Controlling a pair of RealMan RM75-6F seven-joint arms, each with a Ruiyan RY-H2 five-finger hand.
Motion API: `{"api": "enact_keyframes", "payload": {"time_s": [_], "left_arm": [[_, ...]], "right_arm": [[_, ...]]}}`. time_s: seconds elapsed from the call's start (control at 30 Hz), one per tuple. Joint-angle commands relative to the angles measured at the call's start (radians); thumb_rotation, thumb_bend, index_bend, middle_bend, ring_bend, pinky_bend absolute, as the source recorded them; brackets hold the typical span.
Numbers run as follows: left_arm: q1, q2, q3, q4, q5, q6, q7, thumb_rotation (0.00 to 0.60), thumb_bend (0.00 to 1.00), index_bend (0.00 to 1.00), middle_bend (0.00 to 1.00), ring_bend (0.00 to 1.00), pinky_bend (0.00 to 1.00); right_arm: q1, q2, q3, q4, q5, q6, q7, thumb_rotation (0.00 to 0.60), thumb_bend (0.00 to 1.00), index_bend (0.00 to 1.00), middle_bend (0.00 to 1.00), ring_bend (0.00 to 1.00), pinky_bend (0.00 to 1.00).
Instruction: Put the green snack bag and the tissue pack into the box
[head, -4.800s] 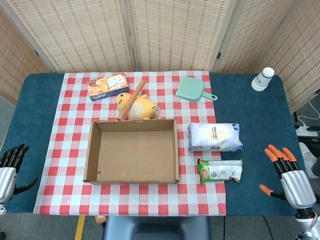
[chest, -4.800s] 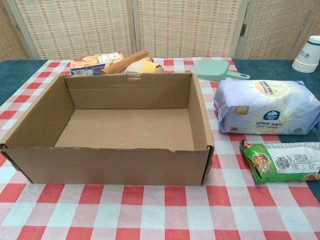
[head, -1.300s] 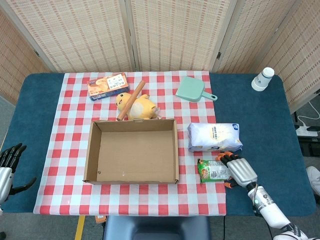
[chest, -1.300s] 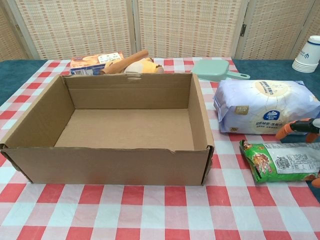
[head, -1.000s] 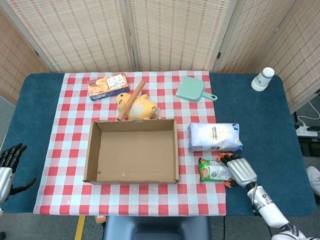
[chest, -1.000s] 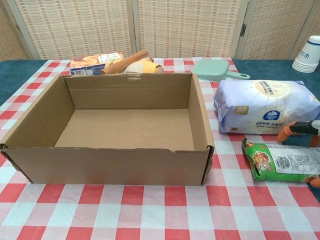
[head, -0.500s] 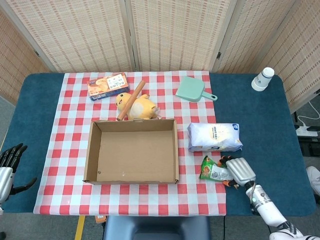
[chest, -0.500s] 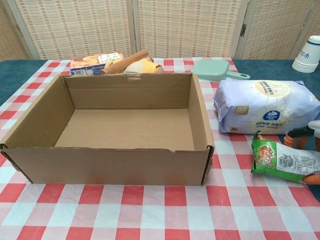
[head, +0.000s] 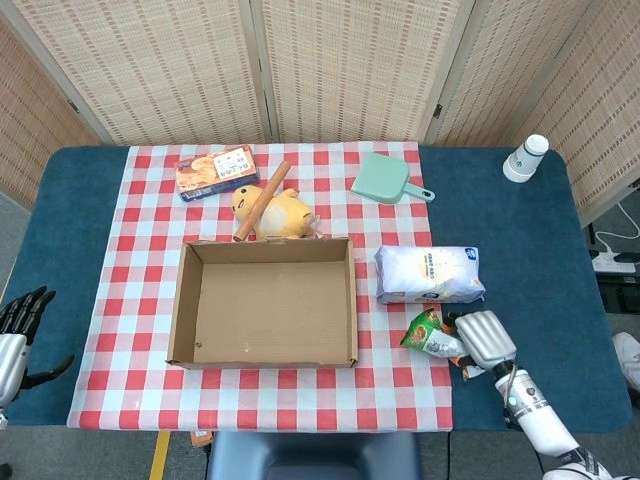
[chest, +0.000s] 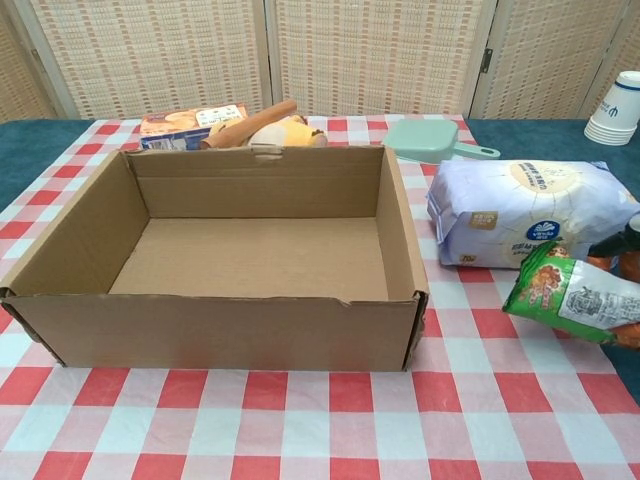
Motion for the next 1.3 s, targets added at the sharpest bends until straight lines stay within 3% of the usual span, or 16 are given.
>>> {"api": "enact_keyframes", "payload": {"time_s": [0.03,0.27,0.43,0.6,0.8,0.97,1.1,1.3], "left_arm": [[0.000,0.000,0.000,-0.001,0.000,0.001,0.001,0.600,0.20,0.00,0.00,0.00,0.08],[0.002,0.007,0.004,-0.011,-0.002,-0.004,0.010,0.600,0.20,0.00,0.00,0.00,0.08],[0.004,0.009,0.004,-0.016,-0.002,0.000,0.013,0.600,0.20,0.00,0.00,0.00,0.08],[0.004,0.008,0.005,-0.021,-0.001,-0.001,0.029,0.600,0.20,0.00,0.00,0.00,0.08],[0.002,0.012,0.004,-0.028,-0.013,-0.014,0.035,0.600,0.20,0.00,0.00,0.00,0.08],[0.003,0.013,0.003,-0.027,-0.014,-0.013,0.031,0.600,0.20,0.00,0.00,0.00,0.08],[0.005,0.018,0.000,-0.022,-0.020,-0.014,0.008,0.600,0.20,0.00,0.00,0.00,0.08],[0.009,0.025,0.004,-0.024,-0.006,-0.002,-0.008,0.600,0.20,0.00,0.00,0.00,0.07]], "right_arm": [[-0.010,0.046,0.006,-0.062,-0.019,0.036,-0.024,0.600,0.29,0.67,0.47,0.50,0.69],[0.017,0.175,0.052,-0.250,-0.049,0.069,-0.074,0.600,0.29,0.67,0.47,0.50,0.69],[0.081,0.269,0.132,-0.408,-0.013,0.043,-0.167,0.600,0.29,0.67,0.48,0.51,0.69],[0.183,0.284,0.208,-0.507,0.042,-0.027,-0.295,0.600,0.29,0.67,0.48,0.51,0.70],[0.323,0.189,0.286,-0.550,0.172,-0.098,-0.392,0.600,0.29,0.67,0.48,0.52,0.70],[0.369,0.140,0.296,-0.542,0.208,-0.117,-0.419,0.600,0.29,0.68,0.48,0.52,0.71],[0.485,0.000,0.322,-0.472,0.315,-0.145,-0.496,0.600,0.29,0.68,0.48,0.52,0.71],[0.595,-0.130,0.340,-0.370,0.415,-0.128,-0.573,0.600,0.29,0.69,0.50,0.53,0.72]]}}
